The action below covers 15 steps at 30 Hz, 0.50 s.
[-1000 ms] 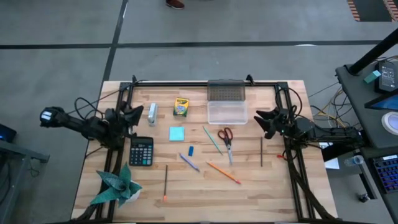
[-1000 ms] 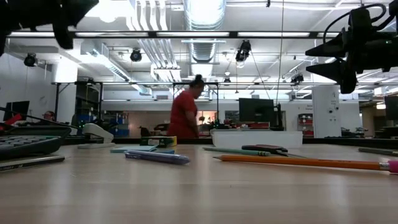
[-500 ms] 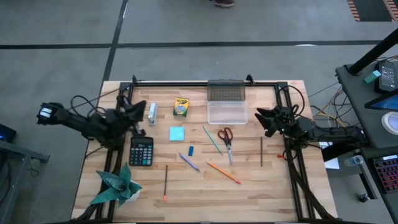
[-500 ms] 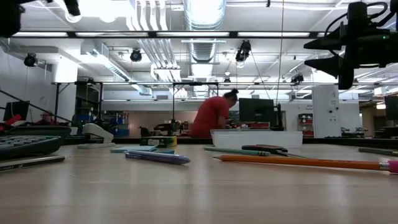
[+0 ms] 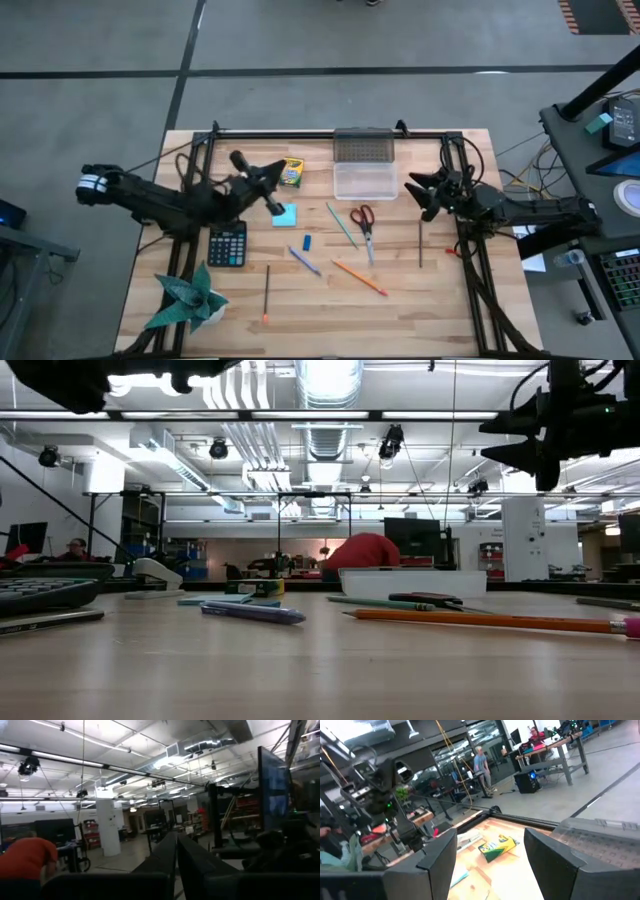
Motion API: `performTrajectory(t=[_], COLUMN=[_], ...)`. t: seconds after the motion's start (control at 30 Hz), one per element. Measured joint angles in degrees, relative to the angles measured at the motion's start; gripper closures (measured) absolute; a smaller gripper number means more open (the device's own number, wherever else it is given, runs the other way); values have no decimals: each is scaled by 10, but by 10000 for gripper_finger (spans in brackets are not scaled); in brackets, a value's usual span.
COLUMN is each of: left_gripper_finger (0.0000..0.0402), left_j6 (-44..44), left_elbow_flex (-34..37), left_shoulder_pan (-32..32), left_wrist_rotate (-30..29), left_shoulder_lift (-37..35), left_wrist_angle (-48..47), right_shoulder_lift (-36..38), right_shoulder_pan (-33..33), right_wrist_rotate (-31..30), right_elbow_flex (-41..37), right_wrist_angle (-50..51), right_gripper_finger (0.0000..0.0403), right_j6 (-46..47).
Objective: Pack school essentials
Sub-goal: Put the blue pencil into the transparent supply box
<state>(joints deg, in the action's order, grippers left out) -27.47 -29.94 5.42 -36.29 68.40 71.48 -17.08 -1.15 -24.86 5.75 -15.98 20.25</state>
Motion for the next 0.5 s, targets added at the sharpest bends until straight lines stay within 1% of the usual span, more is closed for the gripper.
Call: performTrajectory(t=[0.17,0.23,0.37,0.5], left_gripper_finger=[402,402,402,402], left_j6=[1,-4,-51,-93], left_elbow_flex=[-18,-26,-38,-35], left_shoulder_pan=[-23,-30,-36,-36], left_wrist_rotate=[0,-4,-20,-22], left_shoulder_lift=[51,61,64,47], left_wrist_angle=[-1,-1,0,1], right_shoulder_lift=[-58,-80,-132,-186], right_shoulder_pan=[0,0,0,0], right_wrist_rotate=[0,0,0,0], right_elbow_flex=[55,79,133,195], right_wrist_angle=[52,75,123,178], right_gripper_finger=[184,184,184,184], right_j6=[-6,-7,-5,-1])
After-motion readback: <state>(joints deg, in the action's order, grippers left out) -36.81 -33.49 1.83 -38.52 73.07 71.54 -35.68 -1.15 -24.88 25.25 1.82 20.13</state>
